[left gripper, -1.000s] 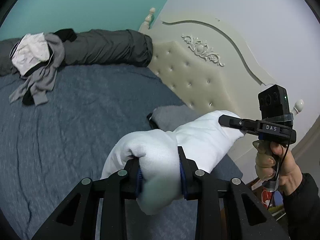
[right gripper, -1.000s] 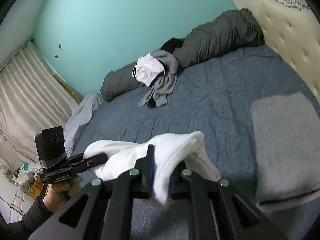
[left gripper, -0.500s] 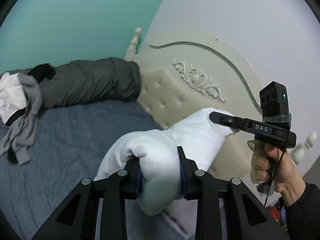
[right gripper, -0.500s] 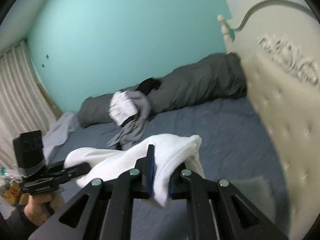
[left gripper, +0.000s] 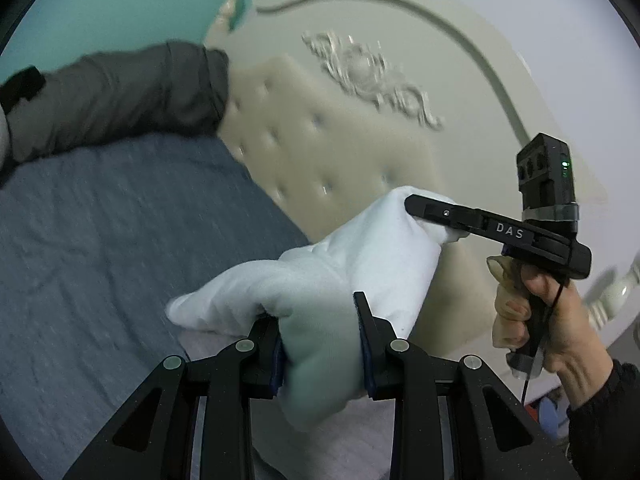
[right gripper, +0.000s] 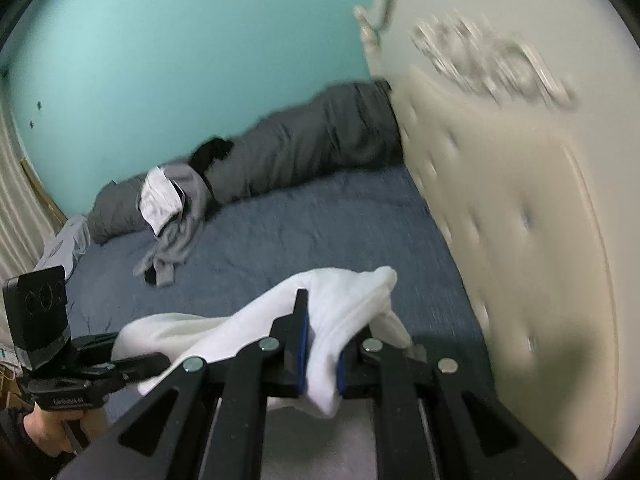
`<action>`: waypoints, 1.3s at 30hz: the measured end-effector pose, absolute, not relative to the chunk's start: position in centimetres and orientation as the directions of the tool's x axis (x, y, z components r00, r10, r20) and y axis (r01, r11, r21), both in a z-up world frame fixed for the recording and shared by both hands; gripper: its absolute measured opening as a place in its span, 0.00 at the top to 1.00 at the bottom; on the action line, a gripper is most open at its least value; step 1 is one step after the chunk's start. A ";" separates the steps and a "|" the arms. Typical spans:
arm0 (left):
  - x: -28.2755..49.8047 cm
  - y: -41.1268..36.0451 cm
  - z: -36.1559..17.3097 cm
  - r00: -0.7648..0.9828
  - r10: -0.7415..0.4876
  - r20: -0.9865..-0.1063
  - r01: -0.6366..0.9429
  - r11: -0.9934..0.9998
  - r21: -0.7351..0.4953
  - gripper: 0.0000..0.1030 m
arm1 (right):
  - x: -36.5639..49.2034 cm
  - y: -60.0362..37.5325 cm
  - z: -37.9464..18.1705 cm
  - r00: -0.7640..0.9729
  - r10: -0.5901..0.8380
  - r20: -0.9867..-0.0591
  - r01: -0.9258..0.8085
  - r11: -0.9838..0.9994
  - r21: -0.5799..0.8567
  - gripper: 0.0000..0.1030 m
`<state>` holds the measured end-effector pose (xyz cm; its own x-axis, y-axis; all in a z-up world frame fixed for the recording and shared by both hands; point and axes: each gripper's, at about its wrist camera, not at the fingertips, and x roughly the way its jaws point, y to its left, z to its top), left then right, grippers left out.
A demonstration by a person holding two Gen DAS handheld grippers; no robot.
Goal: Fold clothes
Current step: 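Lift the white bundle with both tools and carry it toward the clothes stack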
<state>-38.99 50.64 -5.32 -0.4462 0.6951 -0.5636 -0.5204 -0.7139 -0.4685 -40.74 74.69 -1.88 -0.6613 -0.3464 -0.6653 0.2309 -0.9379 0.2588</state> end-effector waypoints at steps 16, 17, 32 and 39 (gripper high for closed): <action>-33.6 53.2 -7.7 -0.390 0.681 -0.619 -0.513 -0.719 -0.468 0.70 | -34.0 78.5 -5.1 -0.584 -0.371 -0.722 0.213 -0.928 0.305 0.91; -33.4 53.2 -7.7 -0.391 0.679 -0.622 -0.511 -0.722 -0.467 0.70 | -33.7 78.6 -5.3 -0.583 -0.372 -0.722 0.210 -0.928 0.309 0.91; -29.8 52.8 -11.3 -0.335 0.673 -0.660 -0.471 -0.726 -0.501 0.70 | -29.6 79.5 -8.9 -0.515 -0.405 -0.756 0.203 -0.914 0.351 0.91; -28.1 52.0 -13.9 -0.307 0.676 -0.670 -0.428 -0.727 -0.538 0.70 | -27.9 80.3 -11.9 -0.466 -0.433 -0.772 0.188 -0.901 0.392 0.91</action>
<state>-28.13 52.03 -13.88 -0.3067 0.6762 -0.6698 -0.4278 -0.7266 -0.5376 -27.94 80.26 -11.87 -0.4659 -0.4332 -0.7716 0.1883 -0.9005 0.3919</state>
